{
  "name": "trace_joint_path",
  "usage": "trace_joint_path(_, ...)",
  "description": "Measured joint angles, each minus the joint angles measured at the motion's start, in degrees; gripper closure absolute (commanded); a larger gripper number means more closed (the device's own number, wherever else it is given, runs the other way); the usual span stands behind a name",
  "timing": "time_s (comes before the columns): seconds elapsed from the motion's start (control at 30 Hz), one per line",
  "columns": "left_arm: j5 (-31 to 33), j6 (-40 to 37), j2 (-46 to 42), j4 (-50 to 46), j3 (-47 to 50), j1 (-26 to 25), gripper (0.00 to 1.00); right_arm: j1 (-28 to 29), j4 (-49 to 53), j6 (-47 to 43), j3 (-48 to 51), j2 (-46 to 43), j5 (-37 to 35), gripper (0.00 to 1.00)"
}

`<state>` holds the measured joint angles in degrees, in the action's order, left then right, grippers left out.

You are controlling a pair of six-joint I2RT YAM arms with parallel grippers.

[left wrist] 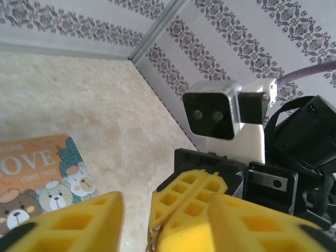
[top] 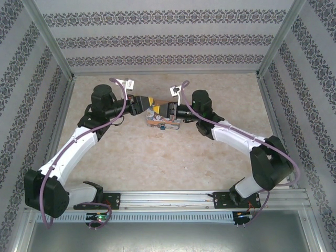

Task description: Unlock a padlock with a key

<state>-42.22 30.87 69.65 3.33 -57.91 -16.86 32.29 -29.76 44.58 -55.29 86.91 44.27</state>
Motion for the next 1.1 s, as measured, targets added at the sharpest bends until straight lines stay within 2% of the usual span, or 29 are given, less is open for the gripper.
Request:
trace_joint_path(0.17, 5.42, -2.86, -3.52, -0.85, 1.60, 0.09, 0.16, -1.84, 4.31, -2.21, 1.07, -1.55, -3.37, 1.00)
trace_joint_path(0.3, 10.21, -5.03, -6.45, -1.09, 5.73, 0.09, 0.05, -4.44, 7.61, -2.60, 2.03, -1.68, -6.67, 1.00)
trace_joint_path(0.57, 15.58, -7.72, -5.49, -1.18, 13.97, 0.09, 0.01, -8.63, 11.58, -2.34, 2.19, 2.56, -9.44, 1.00)
trace_joint_path(0.87, 15.72, -10.54, -1.42, 2.32, 19.98, -0.02, 0.02, -10.08, 12.96, -2.32, -1.73, 13.03, -9.01, 1.00)
trace_joint_path(1.1, 15.26, -9.44, 2.91, 7.45, 21.51, -0.44, 0.05, -10.45, 13.27, -2.32, -4.98, 17.16, -8.20, 1.00)
